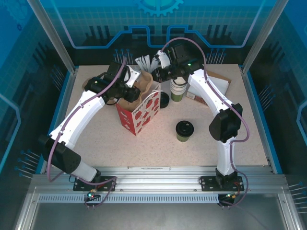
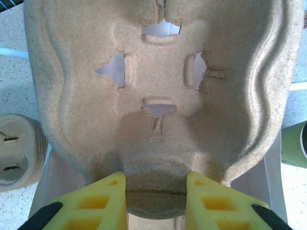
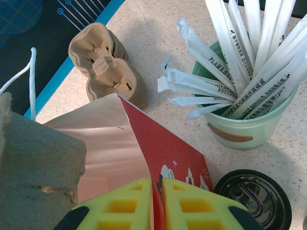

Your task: Pack the takeout coffee

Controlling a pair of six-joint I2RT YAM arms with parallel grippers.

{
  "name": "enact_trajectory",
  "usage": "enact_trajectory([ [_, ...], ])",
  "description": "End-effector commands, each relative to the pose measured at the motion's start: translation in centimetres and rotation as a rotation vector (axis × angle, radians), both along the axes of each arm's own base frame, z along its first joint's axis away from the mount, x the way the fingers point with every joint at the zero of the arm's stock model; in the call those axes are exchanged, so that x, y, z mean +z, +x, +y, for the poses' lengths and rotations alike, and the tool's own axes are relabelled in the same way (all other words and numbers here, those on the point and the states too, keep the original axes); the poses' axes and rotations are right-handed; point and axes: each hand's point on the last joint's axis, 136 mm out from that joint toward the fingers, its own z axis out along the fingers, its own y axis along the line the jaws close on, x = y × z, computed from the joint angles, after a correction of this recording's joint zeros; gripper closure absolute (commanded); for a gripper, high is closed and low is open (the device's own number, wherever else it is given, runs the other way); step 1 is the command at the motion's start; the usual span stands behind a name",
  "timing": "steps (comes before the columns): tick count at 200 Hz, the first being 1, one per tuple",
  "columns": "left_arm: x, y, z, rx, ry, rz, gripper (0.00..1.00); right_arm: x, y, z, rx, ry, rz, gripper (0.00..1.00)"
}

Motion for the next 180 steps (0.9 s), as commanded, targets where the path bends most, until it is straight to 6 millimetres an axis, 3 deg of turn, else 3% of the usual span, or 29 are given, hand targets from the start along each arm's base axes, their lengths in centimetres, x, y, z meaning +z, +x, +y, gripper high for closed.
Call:
enact_trajectory([
  [1,-0.12,-0.13,0.33,-0.012,0.019,0.025,0.72,-0.33,0.52,-0.53,-0.014,-0.005,0.021,0.83],
  [74,-0.94,-0.33,0.26,-0.026,0.037,0.059,0.72,-0.09,0.71,-0.94,-0.024,-0.005,0.02,0.81],
  [180,-0.29,-1.02,-0.19,-0.083,0.09,0.071,0.72,-0.54,0.66,-0.73,-0.018,-0.005,0.035,0.8],
])
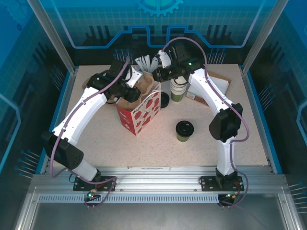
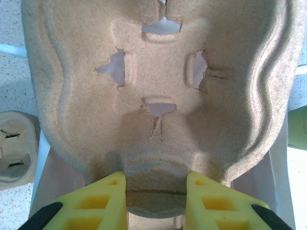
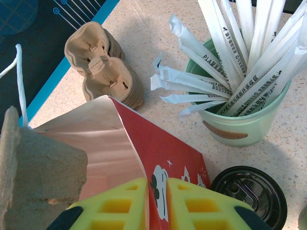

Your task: Pack the takeout coffee

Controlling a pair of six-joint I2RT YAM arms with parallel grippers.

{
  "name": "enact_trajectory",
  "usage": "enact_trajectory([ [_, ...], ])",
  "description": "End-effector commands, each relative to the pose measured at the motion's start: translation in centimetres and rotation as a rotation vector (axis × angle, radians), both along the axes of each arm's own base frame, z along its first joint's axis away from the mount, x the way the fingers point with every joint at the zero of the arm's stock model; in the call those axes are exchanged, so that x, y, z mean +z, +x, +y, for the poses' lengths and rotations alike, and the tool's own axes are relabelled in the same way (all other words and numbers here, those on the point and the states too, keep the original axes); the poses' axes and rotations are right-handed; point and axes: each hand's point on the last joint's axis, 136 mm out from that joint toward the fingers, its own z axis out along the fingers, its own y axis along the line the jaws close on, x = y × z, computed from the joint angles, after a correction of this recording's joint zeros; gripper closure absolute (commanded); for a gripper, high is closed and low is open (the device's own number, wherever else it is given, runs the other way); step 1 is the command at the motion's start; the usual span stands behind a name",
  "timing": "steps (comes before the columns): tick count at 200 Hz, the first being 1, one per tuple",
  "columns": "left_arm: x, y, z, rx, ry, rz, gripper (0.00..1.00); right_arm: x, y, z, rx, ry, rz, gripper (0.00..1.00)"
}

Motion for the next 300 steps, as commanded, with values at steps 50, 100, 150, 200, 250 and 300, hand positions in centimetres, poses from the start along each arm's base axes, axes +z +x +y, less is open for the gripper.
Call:
enact_trajectory([
  [50,-0.1,-1.1,0.1,-0.043,0.064,0.053,0.71,-0.3,0.5,-0.5,-0.015,-0.005,0.021,0.8],
  [100,-0.1,-1.0,0.3,-0.047,0.091,0.052,0.71,-0.6,0.6,-0.5,-0.016,-0.007,0.029,0.8],
  [150,-0.4,-1.0,0.7,-0.047,0.13,0.071,0.71,-0.3,0.6,-0.4,-0.014,-0.005,0.021,0.8],
  [200,-1.0,-0.9,0.6,-0.057,0.143,0.087,0.71,-0.1,0.7,-0.6,-0.018,-0.008,0.019,0.79],
  [250,-1.8,-0.7,0.7,-0.061,0.169,0.111,0.71,0.0,0.6,-0.6,-0.017,-0.013,0.016,0.77],
  [300,-2.1,-0.5,0.8,-0.055,0.181,0.122,0.71,0.3,0.5,-0.8,-0.012,-0.011,0.011,0.74],
])
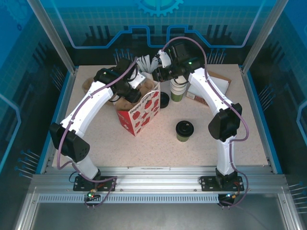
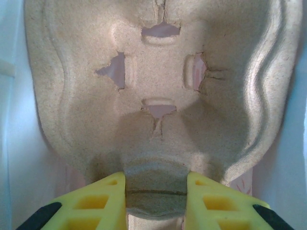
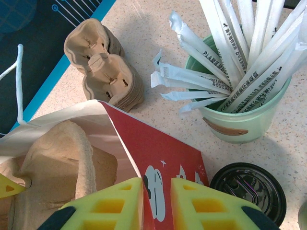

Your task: Pack the takeout coffee

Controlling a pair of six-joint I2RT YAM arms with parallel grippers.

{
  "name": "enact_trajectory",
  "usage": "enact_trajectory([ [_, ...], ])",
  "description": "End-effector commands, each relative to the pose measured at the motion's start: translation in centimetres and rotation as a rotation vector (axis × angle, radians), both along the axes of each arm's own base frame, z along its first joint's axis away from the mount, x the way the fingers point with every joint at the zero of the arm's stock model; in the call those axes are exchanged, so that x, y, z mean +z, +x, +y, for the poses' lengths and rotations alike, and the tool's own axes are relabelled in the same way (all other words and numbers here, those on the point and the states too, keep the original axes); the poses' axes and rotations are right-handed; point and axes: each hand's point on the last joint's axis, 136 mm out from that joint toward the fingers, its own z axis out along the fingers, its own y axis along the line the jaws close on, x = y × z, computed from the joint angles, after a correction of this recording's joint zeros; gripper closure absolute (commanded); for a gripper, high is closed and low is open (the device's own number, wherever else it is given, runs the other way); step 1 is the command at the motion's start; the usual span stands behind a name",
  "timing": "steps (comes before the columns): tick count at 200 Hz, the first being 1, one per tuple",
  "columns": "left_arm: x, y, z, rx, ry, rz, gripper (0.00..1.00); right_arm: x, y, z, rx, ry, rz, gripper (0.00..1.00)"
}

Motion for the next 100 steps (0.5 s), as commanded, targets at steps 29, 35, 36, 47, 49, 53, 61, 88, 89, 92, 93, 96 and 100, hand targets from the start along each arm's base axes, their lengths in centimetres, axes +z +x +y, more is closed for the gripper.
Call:
enact_trajectory([
  [29,-0.6,-0.7,0.4,-0.019,0.051,0.044,0.71,1.1,0.5,-0.8,-0.011,0.003,-0.021,0.69],
  [35,-0.7,-0.7,0.5,-0.017,0.054,0.047,0.71,1.2,0.4,-0.8,-0.011,0.004,-0.023,0.68],
  [36,-0.7,-0.7,0.5,-0.017,0.053,0.046,0.71,1.3,0.4,-0.8,-0.011,0.006,-0.025,0.68],
  [47,-0.8,-0.7,0.5,-0.016,0.058,0.053,0.71,1.7,0.4,-0.9,-0.011,0.008,-0.032,0.65],
  [49,-0.8,-0.7,0.5,-0.018,0.059,0.052,0.71,1.8,0.4,-0.9,-0.011,0.009,-0.033,0.65],
  [53,-0.9,-0.7,0.5,-0.017,0.061,0.053,0.71,2.0,0.3,-1.0,-0.011,0.01,-0.036,0.64],
  [61,-0.9,-0.7,0.5,-0.017,0.059,0.055,0.71,2.3,0.2,-1.1,-0.013,0.014,-0.039,0.62],
  [88,-1.3,-0.6,0.4,-0.015,0.064,0.065,0.71,3.6,0.0,-1.7,-0.025,0.02,-0.062,0.52],
  [89,-1.3,-0.6,0.4,-0.015,0.065,0.065,0.71,3.7,0.0,-1.7,-0.025,0.021,-0.064,0.52],
  [92,-1.4,-0.6,0.4,-0.015,0.064,0.068,0.71,3.8,-0.1,-1.9,-0.028,0.021,-0.066,0.5],
  [93,-1.4,-0.6,0.4,-0.016,0.064,0.068,0.71,3.9,0.0,-1.9,-0.03,0.021,-0.067,0.5],
  [96,-1.4,-0.6,0.4,-0.016,0.065,0.07,0.71,3.9,-0.1,-2.0,-0.032,0.022,-0.068,0.49],
  [100,-1.5,-0.6,0.3,-0.018,0.066,0.073,0.71,4.1,-0.1,-2.2,-0.034,0.023,-0.072,0.47],
])
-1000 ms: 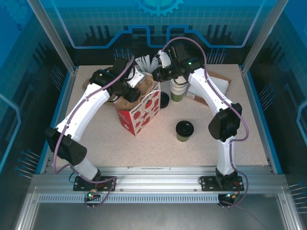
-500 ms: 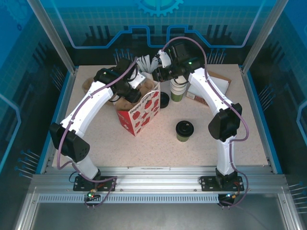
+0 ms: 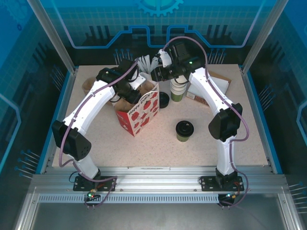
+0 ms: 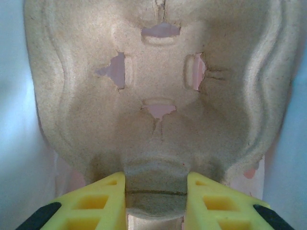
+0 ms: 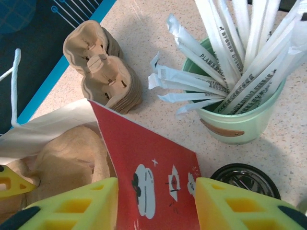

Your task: Pack the takeout coffee

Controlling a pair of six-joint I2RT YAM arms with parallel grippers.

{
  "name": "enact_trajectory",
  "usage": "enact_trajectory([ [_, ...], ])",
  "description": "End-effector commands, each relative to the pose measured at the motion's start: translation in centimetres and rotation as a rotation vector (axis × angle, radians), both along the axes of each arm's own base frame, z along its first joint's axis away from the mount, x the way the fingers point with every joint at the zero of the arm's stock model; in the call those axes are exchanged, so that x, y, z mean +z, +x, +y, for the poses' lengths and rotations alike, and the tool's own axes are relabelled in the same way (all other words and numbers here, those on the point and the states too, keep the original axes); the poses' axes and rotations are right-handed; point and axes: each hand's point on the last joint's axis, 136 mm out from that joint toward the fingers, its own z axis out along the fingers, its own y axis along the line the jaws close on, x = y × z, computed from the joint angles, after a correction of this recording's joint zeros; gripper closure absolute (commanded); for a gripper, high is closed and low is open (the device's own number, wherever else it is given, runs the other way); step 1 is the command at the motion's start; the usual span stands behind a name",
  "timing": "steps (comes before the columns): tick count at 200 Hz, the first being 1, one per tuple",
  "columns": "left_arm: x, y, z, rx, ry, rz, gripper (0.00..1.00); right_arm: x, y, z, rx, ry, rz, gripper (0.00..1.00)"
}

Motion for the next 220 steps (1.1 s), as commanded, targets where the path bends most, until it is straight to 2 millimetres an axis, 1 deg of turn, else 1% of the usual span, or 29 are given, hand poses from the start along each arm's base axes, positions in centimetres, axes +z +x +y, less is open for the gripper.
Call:
enact_trajectory([
  [1,-0.2,-0.4,0.1,-0.022,0.035,0.024,0.71,3.9,-0.3,-1.8,-0.029,0.024,-0.067,0.47],
  [35,-0.9,-0.1,0.0,-0.013,0.042,0.041,0.71,5.5,-0.8,-3.0,-0.053,0.037,-0.096,0.38],
  [67,-1.6,0.0,0.0,-0.008,0.052,0.055,0.71,6.4,-1.9,-4.1,-0.072,0.04,-0.12,0.36],
  [72,-1.6,0.0,-0.1,-0.01,0.053,0.056,0.71,6.2,-2.1,-4.3,-0.075,0.035,-0.117,0.35],
  [117,-2.7,0.0,-0.1,-0.005,0.057,0.073,0.71,6.1,-4.2,-5.9,-0.105,0.027,-0.137,0.34],
  [164,-3.9,0.2,0.1,0.001,0.084,0.09,0.7,4.6,-6.0,-6.7,-0.113,0.018,-0.114,0.33],
  [220,-5.2,0.4,0.1,0.006,0.092,0.116,0.7,3.9,-8.6,-8.1,-0.13,-0.007,-0.12,0.32],
])
